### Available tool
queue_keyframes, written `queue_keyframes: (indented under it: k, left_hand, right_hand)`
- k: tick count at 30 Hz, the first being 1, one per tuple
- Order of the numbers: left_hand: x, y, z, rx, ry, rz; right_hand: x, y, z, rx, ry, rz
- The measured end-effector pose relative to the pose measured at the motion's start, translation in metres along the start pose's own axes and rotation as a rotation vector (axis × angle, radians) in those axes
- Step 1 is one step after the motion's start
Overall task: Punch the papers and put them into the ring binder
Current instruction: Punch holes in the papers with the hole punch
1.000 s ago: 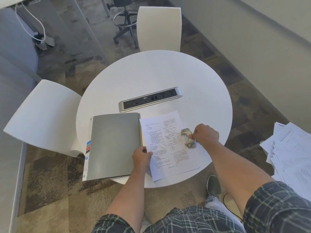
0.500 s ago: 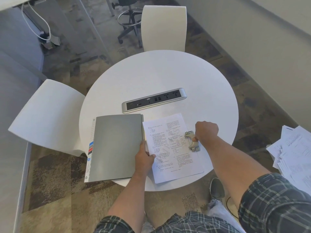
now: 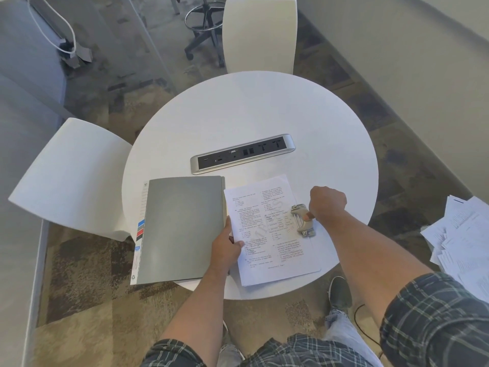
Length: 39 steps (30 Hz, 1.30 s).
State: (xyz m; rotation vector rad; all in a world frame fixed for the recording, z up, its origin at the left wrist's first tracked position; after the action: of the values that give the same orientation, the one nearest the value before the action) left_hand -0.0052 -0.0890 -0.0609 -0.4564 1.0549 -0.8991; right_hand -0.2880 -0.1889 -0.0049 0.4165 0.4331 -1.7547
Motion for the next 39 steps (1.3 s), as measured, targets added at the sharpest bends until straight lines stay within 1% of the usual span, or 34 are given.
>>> queue_keyframes:
  k: [6,15,21,26,29,34,39]
  left_hand:
    - [0.001,0.000,-0.002,0.003,0.020,0.000]
    - [0.001,0.000,-0.002,0.029,0.004,0.014]
    - [0.001,-0.001,-0.002,0.036,0.002,0.020]
    - [0.001,-0.003,-0.002,0.051,0.005,0.000]
    - [0.001,-0.002,-0.001,0.049,-0.001,-0.001]
    - [0.002,0.000,-0.002,0.051,-0.001,0.014]
    - [-0.002,-0.004,-0.002,0.072,0.007,-0.014]
  right_hand:
    - [0.004,-0.005,-0.007,0.036,0.014,-0.041]
    - [0.012,-0.029,-0.031,0.221,0.073,-0.084]
    - [0.019,-0.028,-0.031,0.182,0.137,-0.090]
    - [0.026,-0.033,-0.034,0.184,0.151,-0.108]
    - [0.024,-0.032,-0.032,0.171,0.133,-0.095]
    - [0.013,-0.028,-0.027,0.156,0.043,-0.053]
    - [0.000,-0.033,-0.032,0.264,0.001,-0.071]
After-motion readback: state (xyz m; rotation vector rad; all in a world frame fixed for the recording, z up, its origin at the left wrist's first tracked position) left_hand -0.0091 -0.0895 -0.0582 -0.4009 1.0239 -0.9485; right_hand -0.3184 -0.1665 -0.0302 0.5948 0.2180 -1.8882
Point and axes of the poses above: each hand's wrist, its own x-axis towards the middle knuckle, its own z-axis out of the back of the hand, y = z × x, the point moved 5 cm from there along x, towards the middle knuckle, and after that the axes turned 2 degrees about -y, right-handed, at the moved point
